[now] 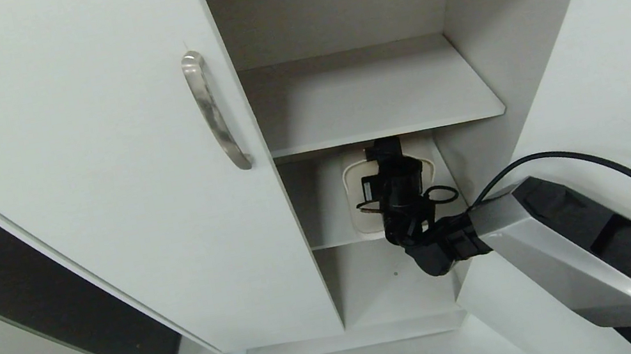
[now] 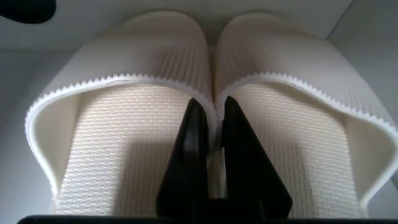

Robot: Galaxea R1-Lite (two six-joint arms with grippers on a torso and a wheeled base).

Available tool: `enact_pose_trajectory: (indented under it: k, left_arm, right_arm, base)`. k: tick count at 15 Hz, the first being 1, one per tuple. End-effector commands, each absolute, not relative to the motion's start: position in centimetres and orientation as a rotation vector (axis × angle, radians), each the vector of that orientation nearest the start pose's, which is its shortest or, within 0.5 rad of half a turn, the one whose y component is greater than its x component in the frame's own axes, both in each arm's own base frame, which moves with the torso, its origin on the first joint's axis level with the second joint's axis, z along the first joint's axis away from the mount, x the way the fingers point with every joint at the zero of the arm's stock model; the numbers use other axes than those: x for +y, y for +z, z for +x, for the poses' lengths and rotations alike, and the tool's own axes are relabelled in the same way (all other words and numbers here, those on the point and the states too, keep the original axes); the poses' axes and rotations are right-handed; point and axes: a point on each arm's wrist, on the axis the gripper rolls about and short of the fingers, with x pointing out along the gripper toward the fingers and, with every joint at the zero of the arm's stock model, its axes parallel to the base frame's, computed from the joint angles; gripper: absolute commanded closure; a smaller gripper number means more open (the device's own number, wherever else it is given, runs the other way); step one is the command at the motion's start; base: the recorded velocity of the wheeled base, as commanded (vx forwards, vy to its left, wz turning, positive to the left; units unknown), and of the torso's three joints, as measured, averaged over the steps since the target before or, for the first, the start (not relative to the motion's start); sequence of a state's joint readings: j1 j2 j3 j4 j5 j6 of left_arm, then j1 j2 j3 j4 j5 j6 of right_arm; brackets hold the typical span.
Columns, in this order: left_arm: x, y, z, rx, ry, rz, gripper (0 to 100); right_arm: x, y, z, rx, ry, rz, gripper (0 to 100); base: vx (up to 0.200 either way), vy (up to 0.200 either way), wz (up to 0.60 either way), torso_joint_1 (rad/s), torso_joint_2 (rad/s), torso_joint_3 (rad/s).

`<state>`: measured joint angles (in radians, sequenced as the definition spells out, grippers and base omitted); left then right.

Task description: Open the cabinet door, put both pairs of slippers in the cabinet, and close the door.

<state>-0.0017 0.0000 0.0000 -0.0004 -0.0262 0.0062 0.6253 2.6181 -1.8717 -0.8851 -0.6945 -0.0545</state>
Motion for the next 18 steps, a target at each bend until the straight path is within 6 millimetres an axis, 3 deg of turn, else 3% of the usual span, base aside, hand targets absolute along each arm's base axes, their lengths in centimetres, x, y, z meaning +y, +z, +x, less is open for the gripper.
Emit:
enact_pose_trajectory:
  k: [1,4,6,10,13,15,18]
  left_arm:
    - [-0.1,7.6,-2.3,0.0,-0.029,0.006,100]
    - [-0.1,7.5,-2.3,0.0,-0.029,0.006,100]
    - [-0.1,7.6,-2.3,-0.002,-0.028,0.006,100]
    - [-0.1,7.6,-2.3,0.0,-0.028,0.006,100]
    - [-0.1,7.6,-2.3,0.001,-0.028,0.005,100]
    - [-0.1,7.6,-2.3,-0.002,-0.028,0.003,100]
    - [-0.1,7.6,-2.3,0.001,-0.029,0.005,100]
  right_arm:
    - [30.3,9.6,44.3,-0.102,-0.07,0.026,0]
    - [30.3,9.6,44.0,-0.101,-0.072,0.024,0]
    - [30.4,10.0,42.7,-0.099,-0.06,0.022,0]
    - [29.7,10.9,38.8,-0.096,-0.026,0.021,0]
    - [27.9,11.1,33.2,-0.075,0.025,0.005,0]
    - [26.8,10.5,30.7,-0.056,0.047,-0.011,0]
    - [26.2,9.8,29.5,-0.039,0.059,-0.029,0]
  base:
    - [0.0,0.0,0.0,0.0,0.0,0.0]
    - [0.0,0.0,0.0,0.0,0.0,0.0]
    - [0.0,0.0,0.0,0.0,0.0,0.0]
    - [0.0,0.0,0.0,0.0,0.0,0.0]
    - [0.0,0.0,0.0,0.0,0.0,0.0]
    - [0.0,0.0,0.0,0.0,0.0,0.0]
    - [0.0,0.0,0.0,0.0,0.0,0.0]
